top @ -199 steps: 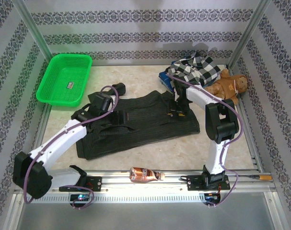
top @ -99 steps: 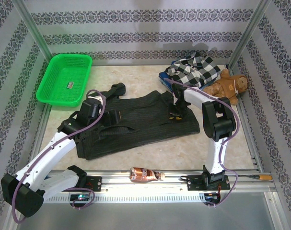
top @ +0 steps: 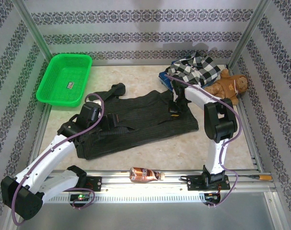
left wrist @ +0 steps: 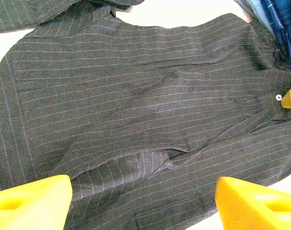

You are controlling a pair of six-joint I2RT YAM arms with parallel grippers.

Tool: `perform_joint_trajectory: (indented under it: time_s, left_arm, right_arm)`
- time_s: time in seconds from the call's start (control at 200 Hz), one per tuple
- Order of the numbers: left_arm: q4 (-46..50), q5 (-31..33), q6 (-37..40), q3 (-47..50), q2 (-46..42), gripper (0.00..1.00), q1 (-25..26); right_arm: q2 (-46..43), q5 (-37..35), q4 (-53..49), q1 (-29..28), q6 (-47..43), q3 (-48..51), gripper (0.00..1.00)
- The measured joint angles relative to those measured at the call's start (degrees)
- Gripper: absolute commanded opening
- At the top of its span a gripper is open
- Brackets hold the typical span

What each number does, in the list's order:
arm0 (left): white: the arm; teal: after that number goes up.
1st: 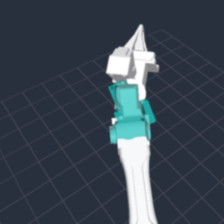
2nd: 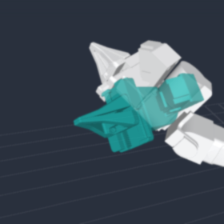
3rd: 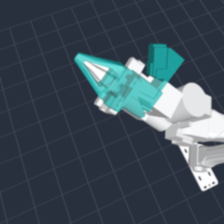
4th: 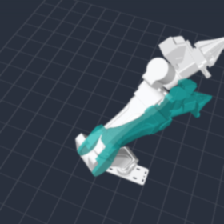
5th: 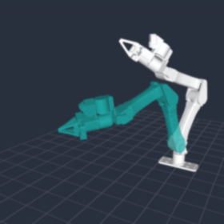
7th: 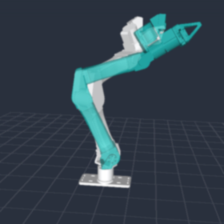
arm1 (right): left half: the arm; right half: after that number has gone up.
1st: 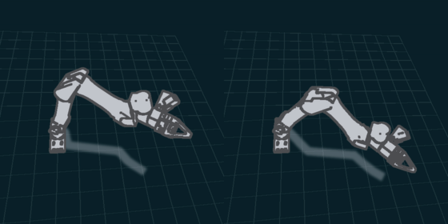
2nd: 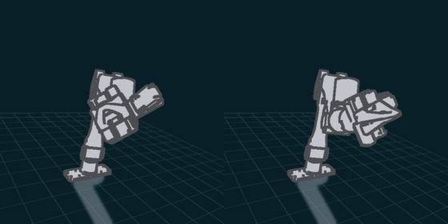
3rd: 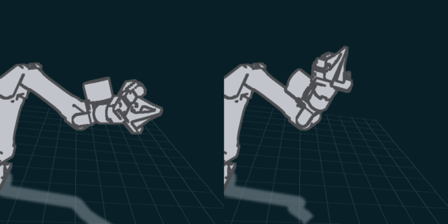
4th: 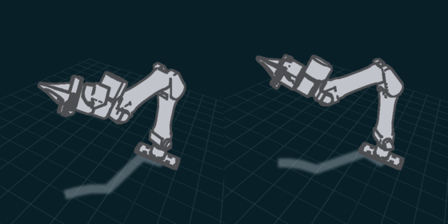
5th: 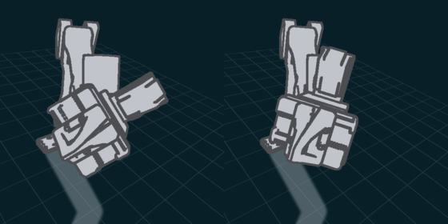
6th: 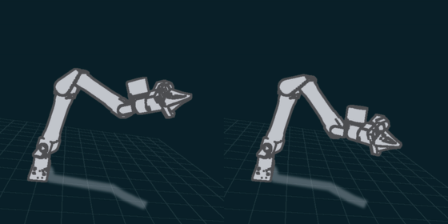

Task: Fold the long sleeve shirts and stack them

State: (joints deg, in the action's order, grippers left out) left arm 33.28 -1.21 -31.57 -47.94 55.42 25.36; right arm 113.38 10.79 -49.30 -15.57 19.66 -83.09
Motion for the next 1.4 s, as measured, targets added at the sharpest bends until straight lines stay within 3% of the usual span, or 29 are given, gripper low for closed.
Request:
perform_joint_trajectory:
  time_s: [0.245,0.615,0.989,1.404]
  left_arm:
    - [0.17,-0.02,-0.44,2.21,-1.09,0.79,0.0]
    - [0.59,-0.02,-0.7,2.43,-2.71,0.79,0.0]
    - [0.79,0.11,-1.73,3.61,-3.04,0.79,0.0]
    - [5.35,7.17,-6.49,4.13,-4.83,0.8,-0.04]
  right_arm:
    - [0.5,1.38,-0.92,0.85,-1.51,-0.46,0.26]
    - [1.97,2.25,-1.11,1.05,-1.86,-0.44,0.28]
    - [1.97,2.43,-1.68,0.31,-1.7,-0.44,0.0]
    - [-4.44,3.45,-7.34,0.31,-2.03,-10.8,0.0]
